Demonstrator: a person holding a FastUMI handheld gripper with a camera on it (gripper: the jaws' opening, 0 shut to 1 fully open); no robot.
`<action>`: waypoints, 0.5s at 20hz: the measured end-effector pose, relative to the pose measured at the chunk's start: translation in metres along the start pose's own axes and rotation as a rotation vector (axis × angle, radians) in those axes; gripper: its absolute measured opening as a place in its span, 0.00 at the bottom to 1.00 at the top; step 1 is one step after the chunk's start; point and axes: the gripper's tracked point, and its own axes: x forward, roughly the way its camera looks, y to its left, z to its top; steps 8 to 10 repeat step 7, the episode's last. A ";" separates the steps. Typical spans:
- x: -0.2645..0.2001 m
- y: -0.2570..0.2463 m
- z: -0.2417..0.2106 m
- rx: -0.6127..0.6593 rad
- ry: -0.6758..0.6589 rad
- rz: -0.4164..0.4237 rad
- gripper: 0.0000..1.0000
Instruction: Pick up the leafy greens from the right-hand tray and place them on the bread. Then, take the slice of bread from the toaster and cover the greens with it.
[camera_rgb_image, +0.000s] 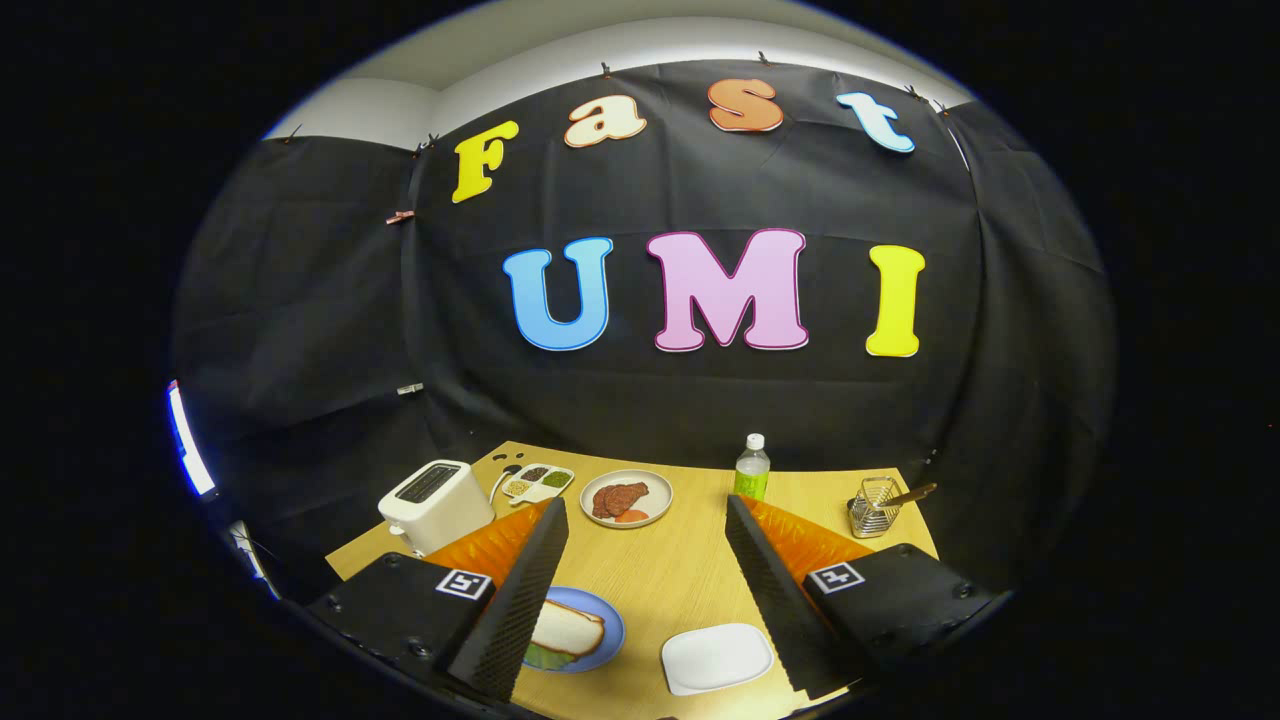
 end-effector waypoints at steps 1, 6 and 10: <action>0.000 -0.001 0.000 -0.002 0.000 0.000 0.99; 0.001 0.001 0.002 -0.014 -0.002 0.009 0.98; 0.001 0.002 0.002 -0.015 -0.004 0.010 0.98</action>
